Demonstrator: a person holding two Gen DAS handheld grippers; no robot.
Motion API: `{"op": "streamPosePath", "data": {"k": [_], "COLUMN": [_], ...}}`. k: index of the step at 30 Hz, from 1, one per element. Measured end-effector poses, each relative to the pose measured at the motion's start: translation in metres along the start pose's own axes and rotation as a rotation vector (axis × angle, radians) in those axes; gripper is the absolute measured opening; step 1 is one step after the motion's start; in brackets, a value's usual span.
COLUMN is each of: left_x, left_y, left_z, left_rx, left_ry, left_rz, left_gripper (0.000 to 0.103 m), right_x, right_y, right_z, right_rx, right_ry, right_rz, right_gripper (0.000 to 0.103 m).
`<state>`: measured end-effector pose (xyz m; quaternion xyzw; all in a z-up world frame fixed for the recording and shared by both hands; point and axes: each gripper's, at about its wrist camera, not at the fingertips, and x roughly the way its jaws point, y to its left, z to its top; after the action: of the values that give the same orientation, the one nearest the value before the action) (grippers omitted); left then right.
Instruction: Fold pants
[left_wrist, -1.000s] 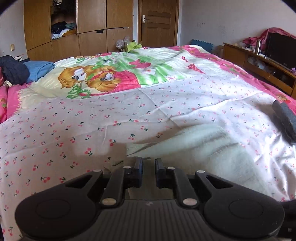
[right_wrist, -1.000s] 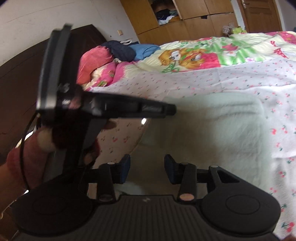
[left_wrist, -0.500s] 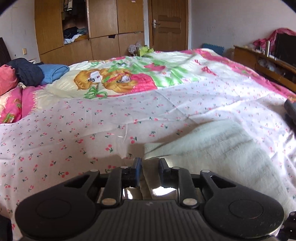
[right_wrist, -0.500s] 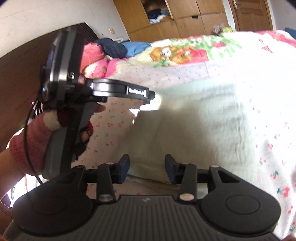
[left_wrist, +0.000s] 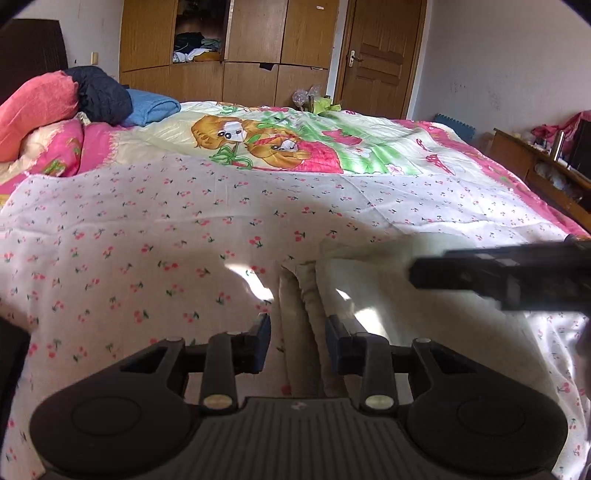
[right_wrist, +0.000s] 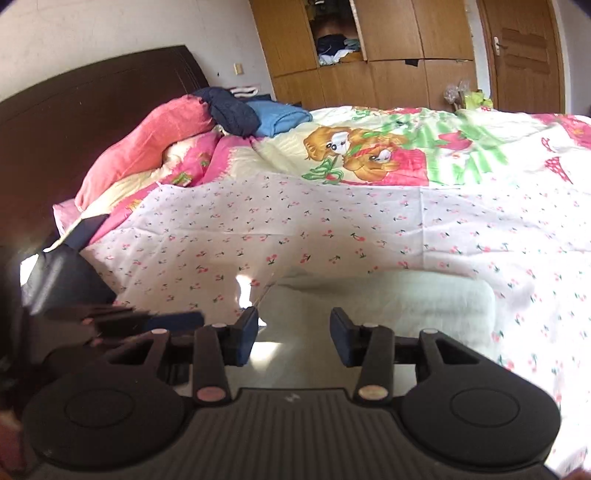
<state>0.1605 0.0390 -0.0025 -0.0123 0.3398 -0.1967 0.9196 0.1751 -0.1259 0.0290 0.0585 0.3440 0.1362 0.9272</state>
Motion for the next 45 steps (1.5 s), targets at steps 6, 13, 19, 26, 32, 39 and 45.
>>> {"op": "streamPosePath", "data": {"k": [6,13,19,26,32,39,45], "left_x": [-0.007,-0.008,-0.002,-0.002,0.005,0.005,0.002], "left_y": [-0.017,-0.018,-0.02,-0.025,-0.038,-0.042,-0.045], "left_z": [-0.008,-0.019,-0.029,-0.035,-0.044,-0.048,-0.05], "left_rx": [0.017,0.022,0.059,0.102,0.204,0.228,0.243], "left_ry": [-0.028,-0.037,-0.02,-0.024,-0.018,-0.031,-0.043], "left_rz": [-0.087,-0.166,-0.164,-0.164,-0.128,-0.12,-0.105], "left_gripper": [0.046,0.046,0.046,0.048,0.051,0.052,0.055], "right_x": [0.055,0.084,0.1,0.097,0.089,0.109,0.079], "right_y": [0.014,0.028,0.035,0.036,0.027,0.016,0.04], "right_z": [0.035,0.037,0.041,0.052,0.079,0.082,0.08], "right_rx": [-0.303,-0.585,-0.661,-0.648,-0.466,-0.441,-0.512], "right_ry": [0.108,0.346,0.436,0.487,0.406,0.32,0.349], "right_rz": [-0.003,0.083,0.117,0.129,0.101,0.0,0.103], "right_gripper": [0.043,0.036,0.021,0.001,0.0,0.0,0.015]}}
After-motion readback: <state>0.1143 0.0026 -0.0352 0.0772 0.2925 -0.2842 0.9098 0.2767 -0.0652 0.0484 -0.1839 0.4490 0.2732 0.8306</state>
